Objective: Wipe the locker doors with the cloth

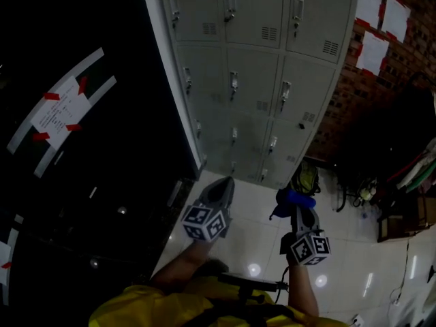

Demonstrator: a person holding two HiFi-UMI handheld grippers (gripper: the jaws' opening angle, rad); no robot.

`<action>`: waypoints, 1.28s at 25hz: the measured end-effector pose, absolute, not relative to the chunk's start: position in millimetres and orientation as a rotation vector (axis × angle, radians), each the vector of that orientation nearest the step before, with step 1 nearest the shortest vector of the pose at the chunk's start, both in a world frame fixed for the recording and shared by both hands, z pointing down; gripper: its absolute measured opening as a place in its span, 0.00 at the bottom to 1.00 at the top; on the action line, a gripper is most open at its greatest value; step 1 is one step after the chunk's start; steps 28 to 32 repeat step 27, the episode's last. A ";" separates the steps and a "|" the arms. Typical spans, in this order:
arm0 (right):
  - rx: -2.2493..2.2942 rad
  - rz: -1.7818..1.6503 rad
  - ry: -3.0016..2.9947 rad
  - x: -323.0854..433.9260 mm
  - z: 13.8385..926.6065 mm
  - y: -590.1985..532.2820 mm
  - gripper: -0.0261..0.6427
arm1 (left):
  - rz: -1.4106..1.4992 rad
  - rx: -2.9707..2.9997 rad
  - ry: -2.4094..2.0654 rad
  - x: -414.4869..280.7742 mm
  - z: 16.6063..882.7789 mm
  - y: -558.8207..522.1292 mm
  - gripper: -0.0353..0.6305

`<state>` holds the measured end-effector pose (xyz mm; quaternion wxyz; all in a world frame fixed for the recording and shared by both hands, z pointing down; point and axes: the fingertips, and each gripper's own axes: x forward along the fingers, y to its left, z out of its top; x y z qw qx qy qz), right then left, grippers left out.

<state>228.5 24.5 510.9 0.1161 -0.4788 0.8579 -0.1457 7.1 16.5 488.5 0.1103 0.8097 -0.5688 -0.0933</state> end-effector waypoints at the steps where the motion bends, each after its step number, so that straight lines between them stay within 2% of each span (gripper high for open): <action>1: -1.413 -0.386 2.522 229.2 507.3 31.1 0.14 | -0.276 2.382 -1.671 11.0 485.5 23.5 0.04; 9: -1.412 -0.373 2.524 218.2 494.2 70.3 0.14 | -0.300 2.486 -1.647 39.7 460.0 67.7 0.04; 25: -1.462 -0.480 2.549 163.9 514.2 158.5 0.14 | -0.189 2.373 -1.664 -12.2 485.0 165.5 0.04; 32: -1.457 -0.478 2.558 154.3 514.0 167.8 0.14 | -0.186 2.365 -1.672 -20.3 486.6 174.7 0.04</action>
